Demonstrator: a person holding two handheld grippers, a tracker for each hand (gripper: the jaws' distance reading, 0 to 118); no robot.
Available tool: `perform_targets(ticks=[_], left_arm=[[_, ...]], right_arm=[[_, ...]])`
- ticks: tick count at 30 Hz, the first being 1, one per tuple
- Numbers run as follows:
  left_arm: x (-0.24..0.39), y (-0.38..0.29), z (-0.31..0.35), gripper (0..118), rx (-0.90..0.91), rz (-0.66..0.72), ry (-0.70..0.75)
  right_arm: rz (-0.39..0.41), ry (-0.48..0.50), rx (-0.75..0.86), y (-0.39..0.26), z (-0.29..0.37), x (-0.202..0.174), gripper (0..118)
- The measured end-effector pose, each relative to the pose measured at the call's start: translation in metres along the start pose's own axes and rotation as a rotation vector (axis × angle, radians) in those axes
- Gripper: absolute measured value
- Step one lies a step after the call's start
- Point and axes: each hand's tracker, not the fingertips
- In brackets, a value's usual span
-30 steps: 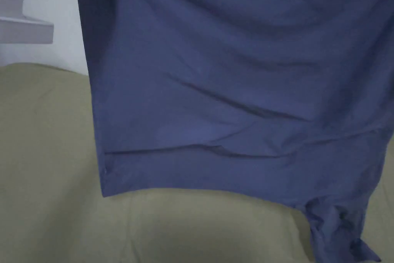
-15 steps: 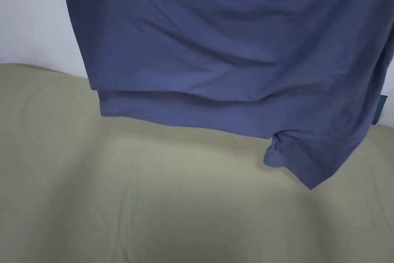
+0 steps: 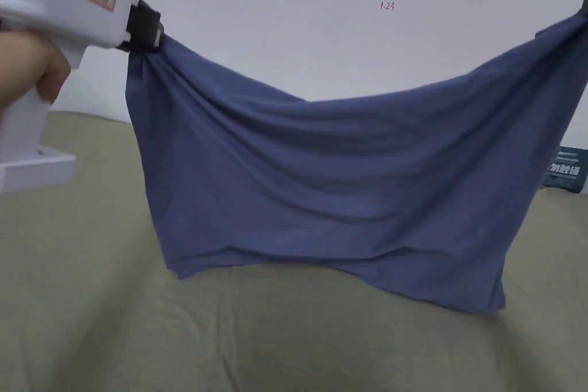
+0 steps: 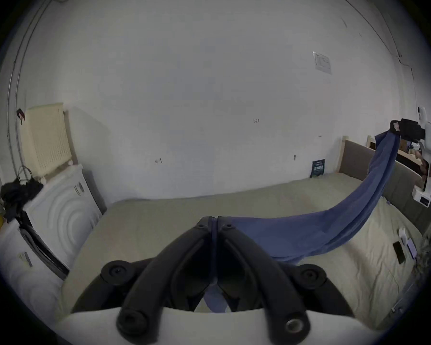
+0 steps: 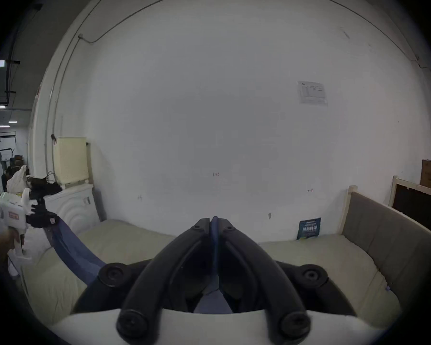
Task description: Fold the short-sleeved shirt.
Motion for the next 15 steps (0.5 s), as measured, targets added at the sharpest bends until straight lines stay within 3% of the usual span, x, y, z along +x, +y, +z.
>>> perform_targets(ticks=[10,15], left_arm=[[0.023,-0.093,0.082,2,-0.053,-0.001,-0.094],[0.035,-0.143,0.118,2,-0.065,0.022,-0.137]], right_arm=[[-0.078,0.022,-0.082,-0.074,0.113,0.018,8],[-0.131,0.015,-0.109,-0.121,0.173,0.010,8]])
